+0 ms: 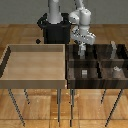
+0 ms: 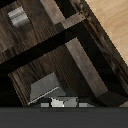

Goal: Place the milk carton into the appropriate compartment.

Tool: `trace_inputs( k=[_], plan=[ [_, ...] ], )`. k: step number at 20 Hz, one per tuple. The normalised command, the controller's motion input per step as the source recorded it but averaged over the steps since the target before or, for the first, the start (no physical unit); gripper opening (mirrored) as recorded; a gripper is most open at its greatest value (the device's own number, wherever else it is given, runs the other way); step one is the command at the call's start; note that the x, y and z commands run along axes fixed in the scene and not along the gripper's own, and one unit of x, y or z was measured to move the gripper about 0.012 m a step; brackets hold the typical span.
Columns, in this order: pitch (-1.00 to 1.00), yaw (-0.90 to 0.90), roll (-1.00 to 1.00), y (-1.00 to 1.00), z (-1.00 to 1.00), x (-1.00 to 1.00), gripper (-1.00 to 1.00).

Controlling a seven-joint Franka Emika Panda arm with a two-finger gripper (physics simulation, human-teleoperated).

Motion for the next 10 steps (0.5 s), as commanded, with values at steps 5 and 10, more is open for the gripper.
trace_inputs(
  k=[5,10],
  plan=[
    [0.0,0.0,0.0,0.0,0.0,0.0,1.0],
    [0.0,0.0,0.0,0.0,0.0,0.0,1.0]
  ],
)
